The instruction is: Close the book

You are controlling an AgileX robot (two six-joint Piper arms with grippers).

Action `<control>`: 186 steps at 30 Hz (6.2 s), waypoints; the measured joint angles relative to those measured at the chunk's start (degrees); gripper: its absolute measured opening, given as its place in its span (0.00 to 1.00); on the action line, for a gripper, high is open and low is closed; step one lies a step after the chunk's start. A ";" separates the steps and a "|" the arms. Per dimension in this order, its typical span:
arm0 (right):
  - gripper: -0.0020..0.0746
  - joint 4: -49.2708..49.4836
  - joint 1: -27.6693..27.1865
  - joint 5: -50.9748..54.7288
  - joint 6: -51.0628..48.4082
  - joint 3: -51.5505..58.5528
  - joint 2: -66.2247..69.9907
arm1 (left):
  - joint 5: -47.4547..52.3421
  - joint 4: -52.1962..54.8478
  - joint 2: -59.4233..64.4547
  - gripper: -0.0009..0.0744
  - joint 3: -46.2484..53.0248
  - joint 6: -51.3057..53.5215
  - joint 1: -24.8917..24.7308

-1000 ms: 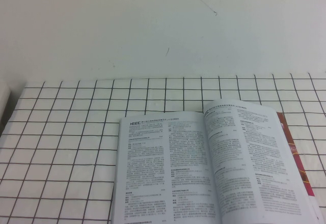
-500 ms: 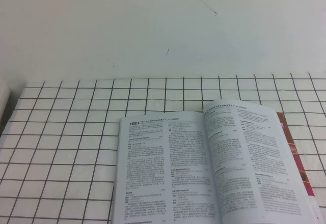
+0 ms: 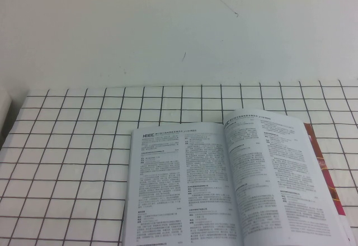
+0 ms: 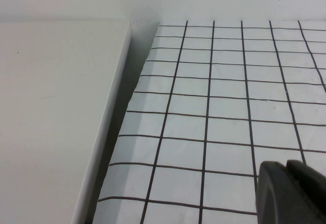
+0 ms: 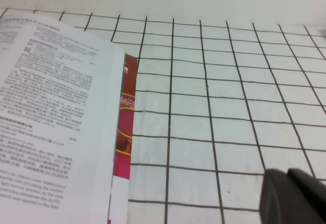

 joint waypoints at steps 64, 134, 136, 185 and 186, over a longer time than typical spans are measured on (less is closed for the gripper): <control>0.02 1.22 0.00 -22.69 12.22 -47.15 18.24 | -18.28 8.37 6.29 0.01 -39.68 -30.78 0.00; 0.02 12.41 27.81 25.38 -22.73 -74.85 115.95 | 19.32 -95.80 101.08 0.01 -35.30 78.65 -4.06; 0.02 12.41 27.81 25.38 -22.73 -74.85 115.95 | 17.88 -96.47 102.54 0.01 -35.57 78.87 -6.20; 0.02 1.42 25.32 34.20 -14.42 -85.43 102.42 | 16.86 -93.12 104.22 0.01 -64.42 66.87 -32.93; 0.02 0.17 25.15 35.24 -13.60 -86.51 100.95 | 16.39 -93.12 104.22 0.01 -64.42 66.87 -33.81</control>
